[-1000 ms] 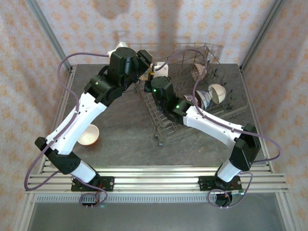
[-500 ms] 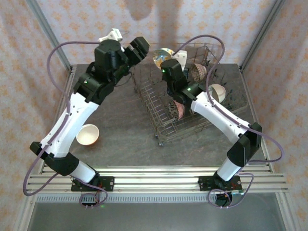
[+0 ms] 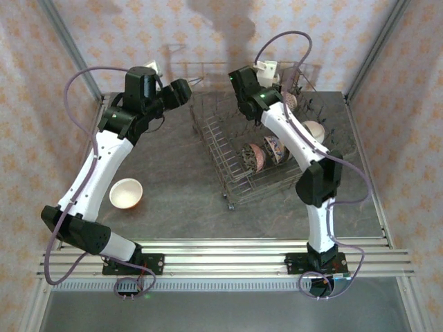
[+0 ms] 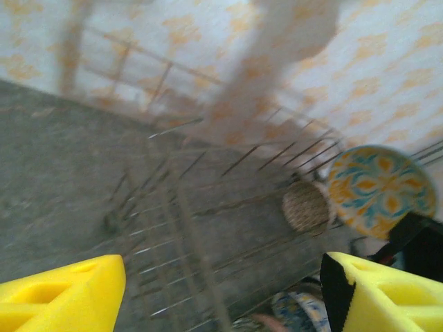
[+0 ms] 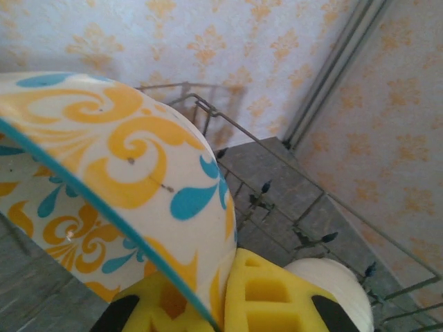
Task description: Load the bowls into the dish rack
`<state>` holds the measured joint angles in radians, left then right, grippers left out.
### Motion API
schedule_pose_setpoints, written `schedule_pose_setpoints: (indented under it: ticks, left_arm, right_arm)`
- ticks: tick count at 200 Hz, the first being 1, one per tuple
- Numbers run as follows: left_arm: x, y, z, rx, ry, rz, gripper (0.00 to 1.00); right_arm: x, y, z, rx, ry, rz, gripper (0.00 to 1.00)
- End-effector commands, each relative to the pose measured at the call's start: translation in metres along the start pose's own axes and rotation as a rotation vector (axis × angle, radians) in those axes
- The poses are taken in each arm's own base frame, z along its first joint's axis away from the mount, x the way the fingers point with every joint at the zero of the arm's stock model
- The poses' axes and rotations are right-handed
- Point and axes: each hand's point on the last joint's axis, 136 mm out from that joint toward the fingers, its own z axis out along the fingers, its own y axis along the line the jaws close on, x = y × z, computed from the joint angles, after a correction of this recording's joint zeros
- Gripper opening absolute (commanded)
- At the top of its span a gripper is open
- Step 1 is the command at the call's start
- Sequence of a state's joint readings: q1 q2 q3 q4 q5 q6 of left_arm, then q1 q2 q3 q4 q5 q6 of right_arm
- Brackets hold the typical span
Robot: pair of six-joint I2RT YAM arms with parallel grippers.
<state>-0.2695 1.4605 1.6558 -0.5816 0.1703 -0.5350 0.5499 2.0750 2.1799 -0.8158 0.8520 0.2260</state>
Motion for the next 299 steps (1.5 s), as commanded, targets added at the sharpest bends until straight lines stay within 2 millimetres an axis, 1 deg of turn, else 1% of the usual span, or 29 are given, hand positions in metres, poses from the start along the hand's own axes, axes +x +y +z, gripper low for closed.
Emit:
schedule_pose_setpoints:
  ticks: [1,10,26,38,65,100,126,151,183,218,242,299]
  left_arm:
    - [0.016,0.016,-0.006,0.001,0.045,0.054,0.75]
    - [0.026,0.020,-0.002,0.000,0.071,0.062,0.75]
    - [0.041,0.034,0.002,-0.041,0.113,0.073,0.75]
    - [0.048,0.044,0.004,-0.070,0.128,0.079,0.75]
    - [0.053,0.066,0.007,-0.125,0.113,0.087,0.75]
    - [0.061,0.082,0.017,-0.148,0.110,0.049,0.75]
    - [0.064,0.093,0.021,-0.174,0.124,0.032,0.76]
    - [0.065,0.100,0.021,-0.189,0.121,0.025,0.76]
    - [0.067,0.108,0.022,-0.196,0.126,-0.002,0.76]
    - [0.071,0.111,0.020,-0.195,0.136,-0.020,0.76]
    - [0.073,0.112,0.018,-0.204,0.145,-0.021,0.76]
    - [0.077,0.113,0.018,-0.203,0.156,-0.040,0.76]
  right_arm:
    - [-0.006,-0.028,0.006,0.153,-0.022,-0.054,0.00]
    - [-0.004,-0.027,0.017,0.167,-0.016,-0.075,0.00]
    - [0.001,-0.027,0.032,0.181,0.010,-0.094,0.00]
    - [0.003,-0.027,0.041,0.196,0.023,-0.109,0.00]
    - [0.012,-0.013,0.060,0.208,0.032,-0.154,0.00]
    - [0.020,-0.001,0.078,0.223,0.038,-0.192,0.00]
    - [0.025,0.008,0.082,0.199,0.046,-0.195,0.00]
    - [0.032,0.011,0.085,0.191,0.061,-0.199,0.00]
    - [0.039,0.016,0.085,0.192,0.064,-0.212,0.00]
    - [0.048,0.027,0.085,0.177,0.073,-0.228,0.00]
    - [0.054,0.027,0.083,0.190,0.080,-0.232,0.00]
    - [0.071,0.038,0.083,0.179,0.105,-0.257,0.00]
